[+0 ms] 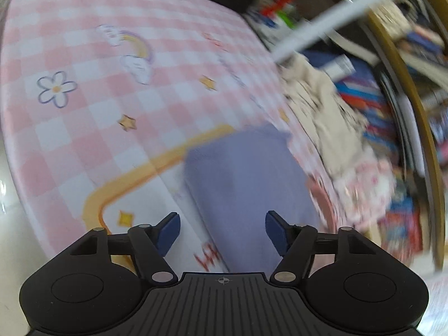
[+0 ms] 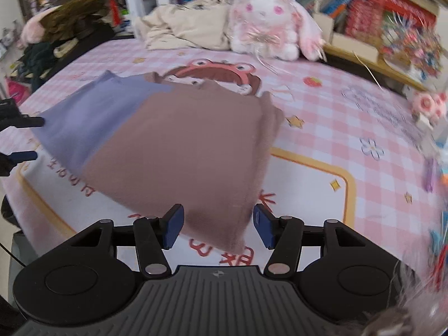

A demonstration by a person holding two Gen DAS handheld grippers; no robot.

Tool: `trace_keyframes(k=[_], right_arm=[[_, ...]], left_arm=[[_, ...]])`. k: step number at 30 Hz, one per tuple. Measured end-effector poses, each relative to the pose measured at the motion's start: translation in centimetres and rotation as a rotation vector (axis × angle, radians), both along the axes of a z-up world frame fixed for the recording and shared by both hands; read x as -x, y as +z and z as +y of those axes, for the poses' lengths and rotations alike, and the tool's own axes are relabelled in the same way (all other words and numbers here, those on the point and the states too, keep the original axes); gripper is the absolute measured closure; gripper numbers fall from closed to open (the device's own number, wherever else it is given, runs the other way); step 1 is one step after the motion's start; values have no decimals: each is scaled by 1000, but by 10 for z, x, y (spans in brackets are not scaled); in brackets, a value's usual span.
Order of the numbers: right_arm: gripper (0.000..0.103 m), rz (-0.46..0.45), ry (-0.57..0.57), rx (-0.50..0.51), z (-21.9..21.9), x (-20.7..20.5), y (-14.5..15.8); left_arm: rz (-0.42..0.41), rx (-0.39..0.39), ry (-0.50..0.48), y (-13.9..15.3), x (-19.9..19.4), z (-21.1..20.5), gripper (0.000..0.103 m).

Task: Fold clothes
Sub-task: 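Grasp the lavender side edge with the left gripper while the right gripper grasps the mauve edge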

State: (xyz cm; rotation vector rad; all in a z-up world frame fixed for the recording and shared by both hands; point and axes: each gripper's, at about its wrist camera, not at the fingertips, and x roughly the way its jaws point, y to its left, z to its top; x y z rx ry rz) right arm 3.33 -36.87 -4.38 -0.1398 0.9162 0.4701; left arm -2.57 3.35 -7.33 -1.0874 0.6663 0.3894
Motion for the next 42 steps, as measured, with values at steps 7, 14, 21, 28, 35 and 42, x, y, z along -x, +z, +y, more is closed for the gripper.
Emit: trace_keyframes(k=[7, 14, 21, 28, 35, 42], right_arm=[[56, 109, -65, -26, 1, -15, -14], [70, 193, -94, -71, 12, -28, -22], [71, 194, -1, -59, 56, -25, -21], [70, 166, 24, -13, 83, -24, -20], [70, 157, -14, 4, 87, -24, -20], [69, 148, -41, 19, 92, -21, -19]], left_arm=[[-30, 126, 59, -22, -17, 27, 67], [-58, 52, 5, -15, -18, 38, 92], [-104, -92, -80, 3, -8, 71, 92], [-77, 24, -40, -24, -7, 103, 87], [-84, 120, -52, -36, -13, 109, 80], [-100, 155, -50, -40, -13, 112, 80]])
